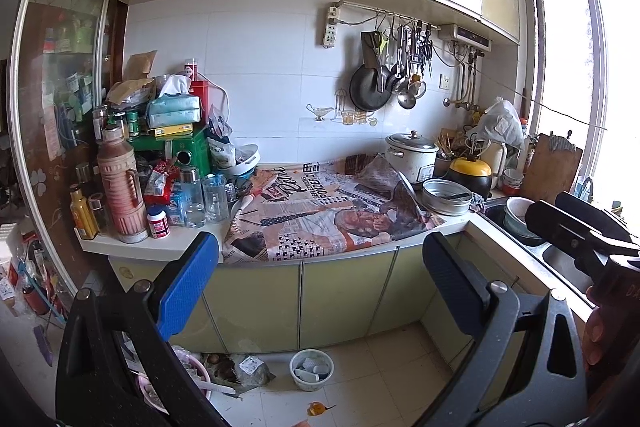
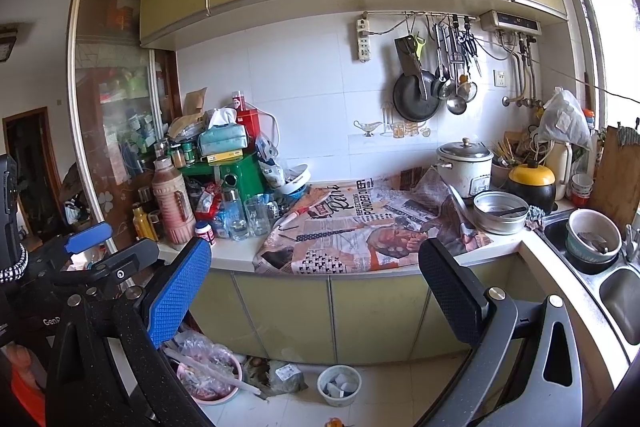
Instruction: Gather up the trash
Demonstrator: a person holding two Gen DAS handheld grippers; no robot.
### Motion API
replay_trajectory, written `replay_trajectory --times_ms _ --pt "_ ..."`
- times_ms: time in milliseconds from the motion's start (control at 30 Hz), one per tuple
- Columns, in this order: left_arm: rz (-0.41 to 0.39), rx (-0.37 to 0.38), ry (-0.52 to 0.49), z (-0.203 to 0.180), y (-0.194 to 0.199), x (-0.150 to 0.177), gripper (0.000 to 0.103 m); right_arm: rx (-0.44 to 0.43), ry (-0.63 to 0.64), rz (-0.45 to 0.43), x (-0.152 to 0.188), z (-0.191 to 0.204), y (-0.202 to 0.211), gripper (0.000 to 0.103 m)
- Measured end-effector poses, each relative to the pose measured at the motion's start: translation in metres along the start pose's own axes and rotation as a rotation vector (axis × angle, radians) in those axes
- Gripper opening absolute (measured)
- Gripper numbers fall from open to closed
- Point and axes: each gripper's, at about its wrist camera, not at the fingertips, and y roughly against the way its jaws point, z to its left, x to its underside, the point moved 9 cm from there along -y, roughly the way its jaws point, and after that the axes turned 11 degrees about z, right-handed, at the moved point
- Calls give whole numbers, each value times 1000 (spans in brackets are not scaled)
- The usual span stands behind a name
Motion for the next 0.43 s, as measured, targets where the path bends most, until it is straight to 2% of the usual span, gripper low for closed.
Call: replay_trajectory --times_ms 433 --pt "44 11 -5 0 -25 -1 102 -6 -20 46 2 -16 -19 103"
